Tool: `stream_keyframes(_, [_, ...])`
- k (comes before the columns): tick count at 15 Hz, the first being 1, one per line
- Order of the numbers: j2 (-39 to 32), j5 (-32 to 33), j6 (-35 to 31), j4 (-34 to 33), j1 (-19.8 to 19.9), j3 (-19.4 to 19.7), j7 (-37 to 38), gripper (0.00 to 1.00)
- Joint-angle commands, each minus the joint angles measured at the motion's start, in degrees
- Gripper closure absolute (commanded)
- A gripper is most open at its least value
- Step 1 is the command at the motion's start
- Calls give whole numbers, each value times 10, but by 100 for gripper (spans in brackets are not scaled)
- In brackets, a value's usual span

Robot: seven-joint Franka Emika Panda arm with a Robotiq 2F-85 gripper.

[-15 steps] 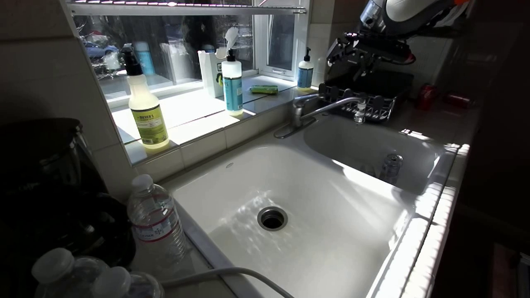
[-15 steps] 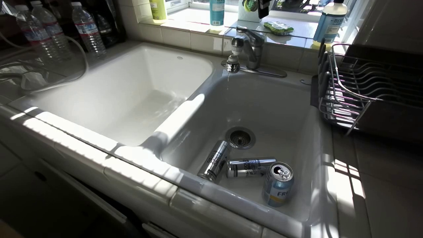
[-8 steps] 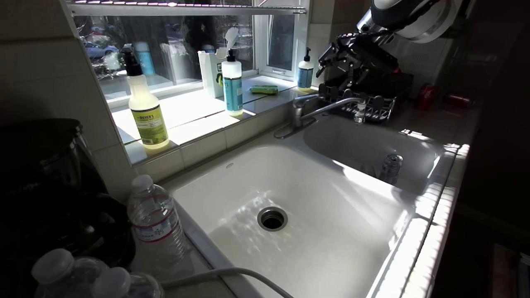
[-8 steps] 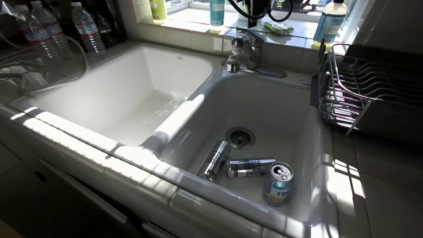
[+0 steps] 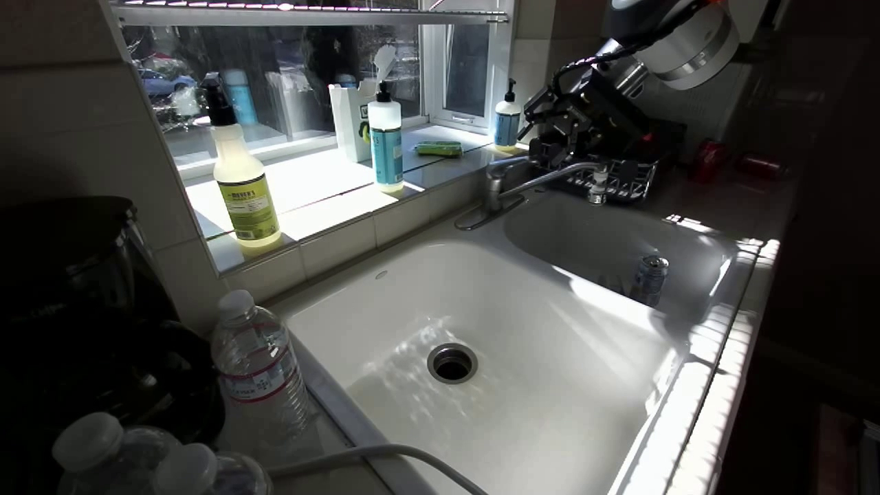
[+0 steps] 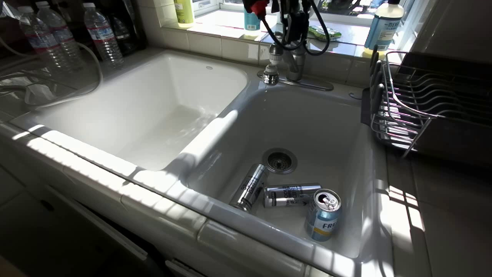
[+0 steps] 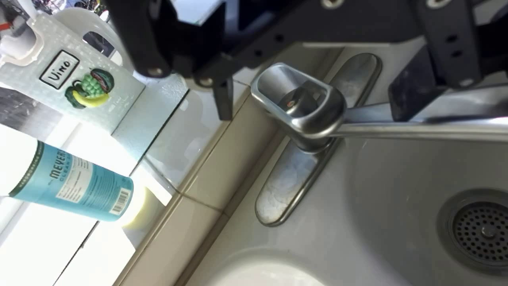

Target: Turn the faucet to the right, then open the tap

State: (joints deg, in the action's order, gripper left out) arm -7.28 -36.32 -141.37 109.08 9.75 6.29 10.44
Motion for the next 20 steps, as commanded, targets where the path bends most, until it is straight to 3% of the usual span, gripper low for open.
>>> stream_keyframes(1, [-23, -55, 37, -24, 14, 1, -42, 0])
stream_keyframes(6, [-43, -82, 83, -54, 26, 3, -65, 0])
stream_keyframes(7, [-47, -84, 90, -59, 27, 4, -65, 25])
stream_keyframes(8, [-52, -85, 96, -65, 28, 4, -66, 26])
stream_keyframes(16, [-74, -86, 130, -91, 31, 4, -59, 87])
stream_keyframes(20, [-71, -74, 135, -106, 28, 6, -51, 92])
